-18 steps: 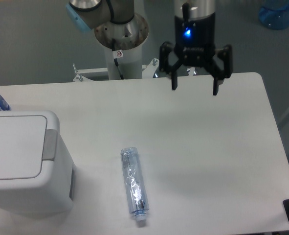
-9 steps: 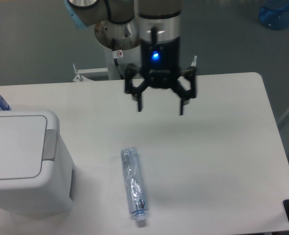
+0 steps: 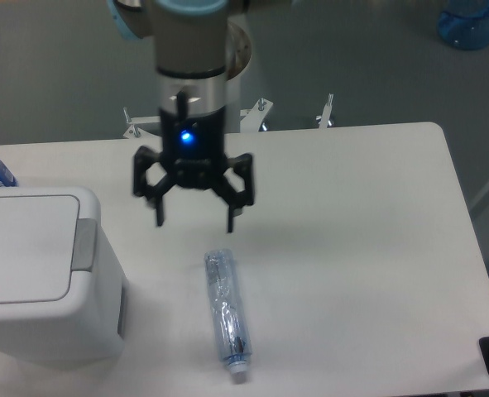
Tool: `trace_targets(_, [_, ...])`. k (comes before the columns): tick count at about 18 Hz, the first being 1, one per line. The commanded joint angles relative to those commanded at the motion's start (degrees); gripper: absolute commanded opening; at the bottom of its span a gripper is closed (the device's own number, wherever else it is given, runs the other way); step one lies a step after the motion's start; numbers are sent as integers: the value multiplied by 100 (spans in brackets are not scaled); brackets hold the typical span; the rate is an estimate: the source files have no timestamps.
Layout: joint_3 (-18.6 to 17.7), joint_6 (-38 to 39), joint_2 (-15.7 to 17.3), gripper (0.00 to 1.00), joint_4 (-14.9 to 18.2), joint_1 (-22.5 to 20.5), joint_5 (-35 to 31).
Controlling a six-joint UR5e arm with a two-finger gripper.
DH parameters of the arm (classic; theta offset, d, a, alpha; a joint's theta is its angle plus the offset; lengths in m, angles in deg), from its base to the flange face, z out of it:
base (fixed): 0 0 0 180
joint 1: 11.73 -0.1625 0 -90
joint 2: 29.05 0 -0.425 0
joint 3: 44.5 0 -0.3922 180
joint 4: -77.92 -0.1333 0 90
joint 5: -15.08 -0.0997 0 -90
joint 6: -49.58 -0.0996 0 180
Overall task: Open the trash can
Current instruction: 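Move the open gripper across the table toward the trash can lid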
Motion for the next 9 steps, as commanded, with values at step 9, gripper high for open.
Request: trace_targets(9, [-27,660,-123,100,-9,255,-9])
